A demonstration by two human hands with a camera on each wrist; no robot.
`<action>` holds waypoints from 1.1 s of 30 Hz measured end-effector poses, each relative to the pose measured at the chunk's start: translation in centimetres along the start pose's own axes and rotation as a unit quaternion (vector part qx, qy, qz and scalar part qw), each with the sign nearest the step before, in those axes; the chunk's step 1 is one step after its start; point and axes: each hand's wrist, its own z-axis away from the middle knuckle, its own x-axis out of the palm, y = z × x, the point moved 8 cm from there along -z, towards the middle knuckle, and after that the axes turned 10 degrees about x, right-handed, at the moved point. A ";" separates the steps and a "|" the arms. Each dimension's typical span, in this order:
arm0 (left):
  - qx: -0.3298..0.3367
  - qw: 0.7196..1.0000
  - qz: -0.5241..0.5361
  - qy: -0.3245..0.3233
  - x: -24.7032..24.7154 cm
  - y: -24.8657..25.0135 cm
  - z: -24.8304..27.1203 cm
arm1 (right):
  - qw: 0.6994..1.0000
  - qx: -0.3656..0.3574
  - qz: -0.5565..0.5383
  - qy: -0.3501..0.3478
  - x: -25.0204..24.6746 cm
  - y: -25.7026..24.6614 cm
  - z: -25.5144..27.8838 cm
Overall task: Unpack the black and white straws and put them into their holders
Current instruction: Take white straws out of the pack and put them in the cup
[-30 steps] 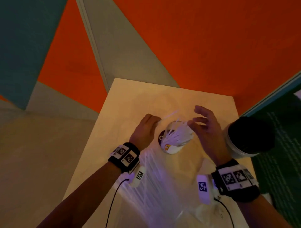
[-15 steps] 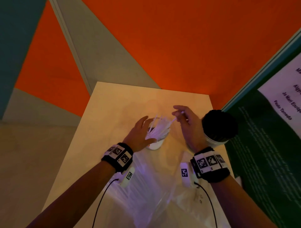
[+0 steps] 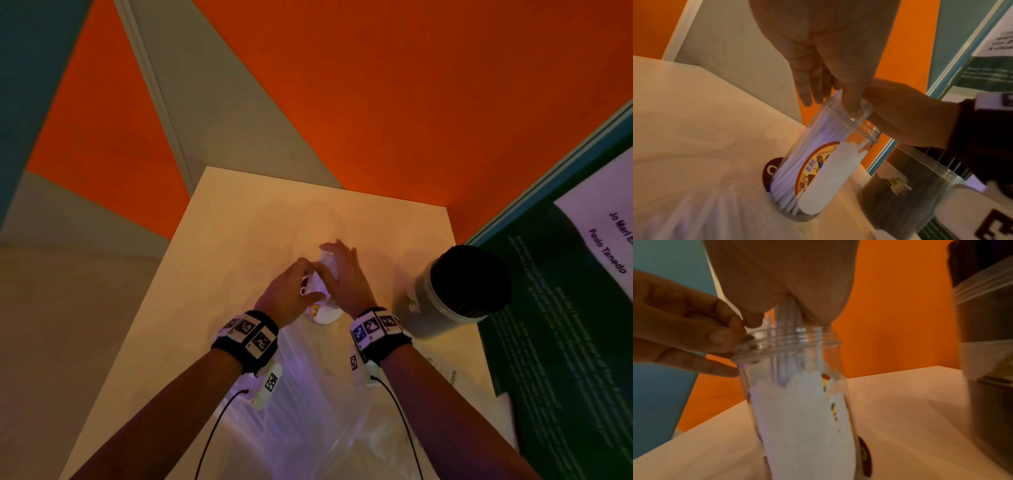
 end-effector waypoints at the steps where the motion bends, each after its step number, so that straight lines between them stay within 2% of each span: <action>1: -0.010 1.000 0.021 0.005 0.0 -0.3 0.0 | 1.000 -0.009 -0.021 0.003 0.3 -0.4 -0.2; 6: -0.039 0.997 0.065 0.032 -0.4 -1.8 0.1 | 0.996 -0.034 -0.087 -0.003 1.5 -1.7 -0.5; 9: -0.034 0.997 0.068 0.028 -0.3 -2.1 0.1 | 0.991 -0.055 -0.079 0.093 -0.4 -2.2 -0.8; 11: -0.028 0.998 0.057 0.017 0.1 -1.9 0.1 | 0.978 -0.025 -0.126 0.166 -2.3 -1.2 -1.0; 14: -0.030 0.998 0.046 0.011 0.3 -1.7 0.1 | 0.957 0.048 -0.186 0.216 -4.2 1.5 -0.8; 15: -0.032 0.998 0.045 0.008 0.4 -1.7 0.1 | 0.964 0.068 -0.151 0.210 -4.2 2.2 -0.9; 18: -0.043 0.999 0.022 -0.010 0.6 -1.5 0.7 | 0.989 0.088 -0.027 0.115 -2.8 3.3 -0.9; 20: -0.037 0.999 -0.014 0.000 0.4 -0.9 1.7 | 0.993 0.067 -0.037 0.090 -3.0 3.1 -0.5; 24: 0.082 0.988 -0.123 0.038 0.6 3.0 5.0 | 0.987 0.041 -0.099 0.122 -5.9 2.5 1.3; 26: 0.072 0.986 -0.145 -0.025 2.3 4.1 7.0 | 0.984 0.011 -0.091 0.151 -7.4 2.1 3.2; 28: 0.037 0.974 -0.175 -0.136 5.3 4.5 9.4 | 0.983 -0.023 -0.083 0.162 -8.6 1.9 5.9; 29: 0.034 0.963 -0.194 -0.184 6.8 4.8 10.7 | 0.986 -0.025 -0.084 0.144 -8.8 2.0 7.3; 31: 0.038 0.938 -0.221 -0.263 9.3 5.5 13.0 | 0.996 0.011 -0.084 0.032 -8.1 2.7 10.1; 33: 0.027 0.916 -0.235 -0.324 10.9 5.7 15.0 | 0.985 0.065 -0.046 -0.152 -5.6 3.7 13.5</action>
